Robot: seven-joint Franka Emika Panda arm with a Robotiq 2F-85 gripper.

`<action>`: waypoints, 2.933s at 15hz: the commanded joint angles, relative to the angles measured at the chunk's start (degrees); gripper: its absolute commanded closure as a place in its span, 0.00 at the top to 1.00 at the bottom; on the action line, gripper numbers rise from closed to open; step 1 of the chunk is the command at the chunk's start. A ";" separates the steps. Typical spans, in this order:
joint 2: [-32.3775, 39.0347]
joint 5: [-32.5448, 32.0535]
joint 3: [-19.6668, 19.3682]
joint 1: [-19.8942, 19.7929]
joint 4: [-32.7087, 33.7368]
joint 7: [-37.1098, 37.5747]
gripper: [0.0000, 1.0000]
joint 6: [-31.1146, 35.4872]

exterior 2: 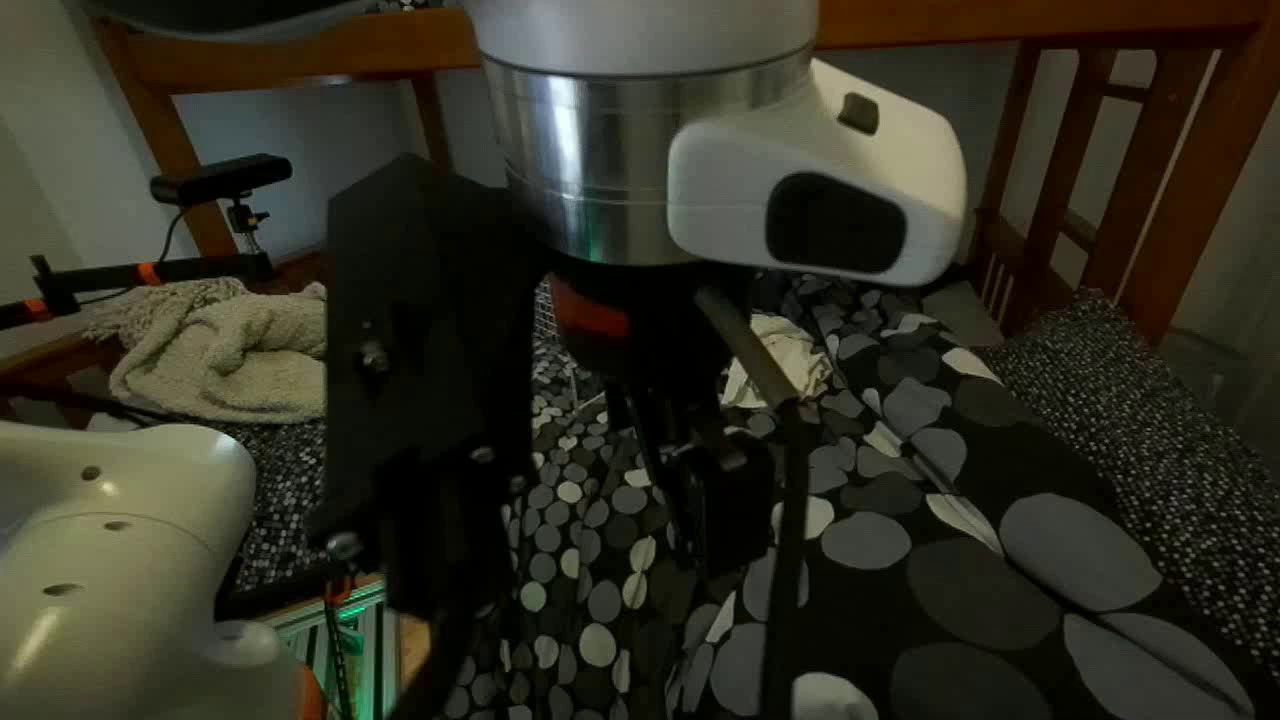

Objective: Pull the bottom right side of the duvet to the left

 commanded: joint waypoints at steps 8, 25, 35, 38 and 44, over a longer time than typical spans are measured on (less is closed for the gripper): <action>5.76 4.37 -2.68 0.04 2.10 -0.98 1.00 9.19; 56.95 17.82 3.16 -6.79 41.36 -30.95 1.00 13.03; 58.34 13.04 8.73 -10.38 39.85 -40.42 1.00 28.22; 66.14 15.31 11.78 -13.84 46.71 -50.58 1.00 30.35; 81.06 22.76 21.17 -22.04 64.11 -64.02 1.00 25.97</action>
